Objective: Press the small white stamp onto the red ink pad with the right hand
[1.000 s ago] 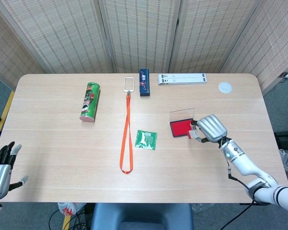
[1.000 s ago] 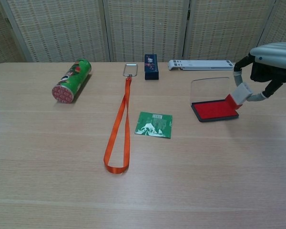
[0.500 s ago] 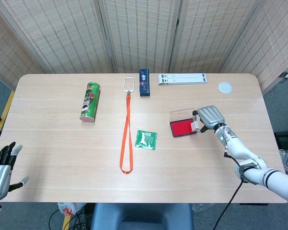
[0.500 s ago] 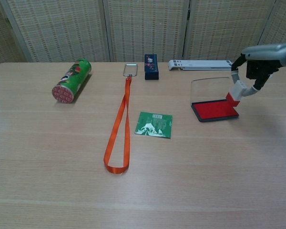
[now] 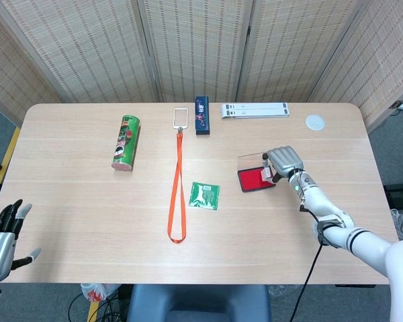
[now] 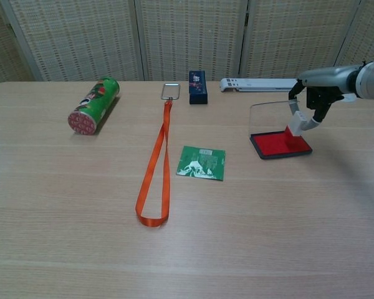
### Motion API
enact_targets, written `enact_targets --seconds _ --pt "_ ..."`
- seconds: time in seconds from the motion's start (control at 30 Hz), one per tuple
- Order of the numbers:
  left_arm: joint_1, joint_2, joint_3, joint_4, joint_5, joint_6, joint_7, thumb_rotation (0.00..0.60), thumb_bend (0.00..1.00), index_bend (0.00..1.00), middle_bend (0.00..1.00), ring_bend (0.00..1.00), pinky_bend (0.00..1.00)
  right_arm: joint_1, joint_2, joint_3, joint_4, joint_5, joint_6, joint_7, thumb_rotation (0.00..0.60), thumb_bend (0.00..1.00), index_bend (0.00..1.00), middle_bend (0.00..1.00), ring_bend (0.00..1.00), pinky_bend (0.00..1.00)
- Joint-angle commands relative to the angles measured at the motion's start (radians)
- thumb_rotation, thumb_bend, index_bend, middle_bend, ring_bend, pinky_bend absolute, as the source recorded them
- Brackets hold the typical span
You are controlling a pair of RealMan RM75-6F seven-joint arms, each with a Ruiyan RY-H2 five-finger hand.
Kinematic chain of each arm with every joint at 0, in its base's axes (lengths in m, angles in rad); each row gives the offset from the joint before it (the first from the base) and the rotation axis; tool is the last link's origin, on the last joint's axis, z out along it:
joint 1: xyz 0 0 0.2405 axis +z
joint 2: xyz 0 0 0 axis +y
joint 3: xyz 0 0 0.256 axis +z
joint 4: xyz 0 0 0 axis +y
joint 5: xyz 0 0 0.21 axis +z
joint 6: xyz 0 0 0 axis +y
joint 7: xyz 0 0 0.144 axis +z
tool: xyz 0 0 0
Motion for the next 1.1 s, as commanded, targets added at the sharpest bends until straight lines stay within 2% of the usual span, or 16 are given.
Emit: enact_targets --seconds 0.03,0.83,0.97,1.1 --pt "0.001 0.001 0.000 -0.002 0.003 0.004 -0.002 0.600 0.20 0.08 0.05 0.07 0.27 0.010 -0.021 -0.002 0.026 0.005 -0.014 -0.002 0.600 0.35 0.94 1.00 0.89 0.88" --pt "0.009 -0.005 0.002 -0.002 0.016 0.019 0.005 0.600 0.20 0.09 0.05 0.07 0.27 0.018 -0.094 -0.020 0.136 -0.030 -0.043 0.023 0.600 0.35 0.94 1.00 0.89 0.88" --pt "0.008 -0.006 0.001 0.000 0.016 0.020 0.004 0.600 0.20 0.08 0.05 0.07 0.27 0.010 -0.072 -0.015 0.105 -0.043 -0.021 0.032 0.600 0.35 0.94 1.00 0.89 0.88" --pt "0.008 -0.008 0.000 0.002 0.013 0.018 0.008 0.600 0.20 0.08 0.05 0.07 0.27 -0.010 -0.011 -0.007 0.013 -0.058 0.032 0.032 0.600 0.35 0.94 1.00 0.89 0.88"
